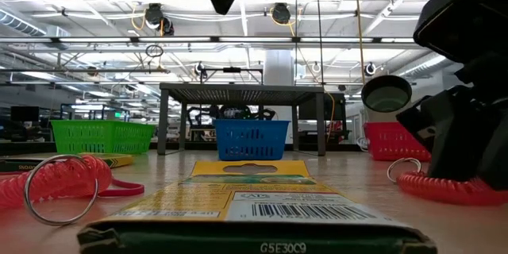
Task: Pick & Place Office Desk Supplies
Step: Put the orange spring keychain into the green bin
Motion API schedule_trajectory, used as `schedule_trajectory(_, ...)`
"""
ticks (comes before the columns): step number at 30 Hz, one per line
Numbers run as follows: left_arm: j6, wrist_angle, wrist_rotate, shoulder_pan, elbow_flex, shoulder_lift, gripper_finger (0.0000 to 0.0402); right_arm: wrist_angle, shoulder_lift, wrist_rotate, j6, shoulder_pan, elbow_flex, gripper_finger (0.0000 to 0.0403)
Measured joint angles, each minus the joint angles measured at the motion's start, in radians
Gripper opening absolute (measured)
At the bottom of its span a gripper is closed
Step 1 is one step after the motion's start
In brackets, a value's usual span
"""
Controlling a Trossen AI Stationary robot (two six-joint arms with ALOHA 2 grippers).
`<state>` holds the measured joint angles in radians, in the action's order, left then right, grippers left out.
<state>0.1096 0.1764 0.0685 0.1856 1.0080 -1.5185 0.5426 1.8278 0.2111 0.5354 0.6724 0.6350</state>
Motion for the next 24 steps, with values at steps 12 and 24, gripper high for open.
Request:
schedule_trajectory(12, 0.000, 0.000, 0.000, 0.000, 0.000, 0.000, 0.0255, -0.168, 0.000, 0.006, -0.050, 0.001, 0.000, 0.0139)
schedule_trajectory(24, -0.001, 0.000, 0.000, 0.000, 0.000, 0.000, 0.0255, -0.229, 0.001, 0.030, -0.121, -0.028, 0.001, 0.0123)
